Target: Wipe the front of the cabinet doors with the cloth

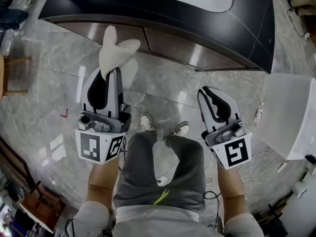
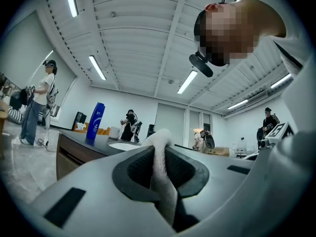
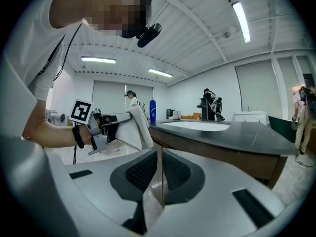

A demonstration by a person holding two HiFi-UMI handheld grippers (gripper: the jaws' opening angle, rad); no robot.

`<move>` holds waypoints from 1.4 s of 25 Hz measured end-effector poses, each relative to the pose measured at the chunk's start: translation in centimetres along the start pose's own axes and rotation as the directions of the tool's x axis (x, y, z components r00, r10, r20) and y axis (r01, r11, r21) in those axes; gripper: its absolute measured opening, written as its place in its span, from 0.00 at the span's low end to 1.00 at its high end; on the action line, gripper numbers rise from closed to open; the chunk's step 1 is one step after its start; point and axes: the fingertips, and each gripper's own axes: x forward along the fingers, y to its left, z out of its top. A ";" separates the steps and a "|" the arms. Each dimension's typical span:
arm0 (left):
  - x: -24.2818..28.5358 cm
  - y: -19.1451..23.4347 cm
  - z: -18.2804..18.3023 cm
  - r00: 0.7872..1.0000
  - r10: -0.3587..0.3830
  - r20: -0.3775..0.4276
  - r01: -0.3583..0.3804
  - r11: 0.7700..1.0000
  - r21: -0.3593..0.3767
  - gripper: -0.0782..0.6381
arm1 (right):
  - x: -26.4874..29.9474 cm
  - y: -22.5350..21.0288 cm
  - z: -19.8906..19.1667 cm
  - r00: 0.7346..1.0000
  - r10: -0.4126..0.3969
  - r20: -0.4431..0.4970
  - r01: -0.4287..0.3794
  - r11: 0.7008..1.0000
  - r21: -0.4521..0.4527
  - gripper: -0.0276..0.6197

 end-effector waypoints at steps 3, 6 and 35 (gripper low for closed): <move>0.4 0.1 -3.7 1.000 -0.008 0.012 0.008 1.000 0.011 0.19 | 1.5 -0.4 -3.3 1.000 0.014 0.016 -0.014 1.000 -0.005 0.13; 0.7 -0.1 -7.1 0.999 -0.015 0.036 0.014 1.000 0.023 0.19 | 2.4 -1.2 -6.6 0.999 0.023 0.043 -0.022 1.000 -0.020 0.13; 2.1 4.0 -21.9 0.943 -0.081 0.323 0.022 0.983 0.182 0.19 | 9.0 -5.3 -28.5 0.964 0.113 0.240 -0.092 0.991 -0.098 0.13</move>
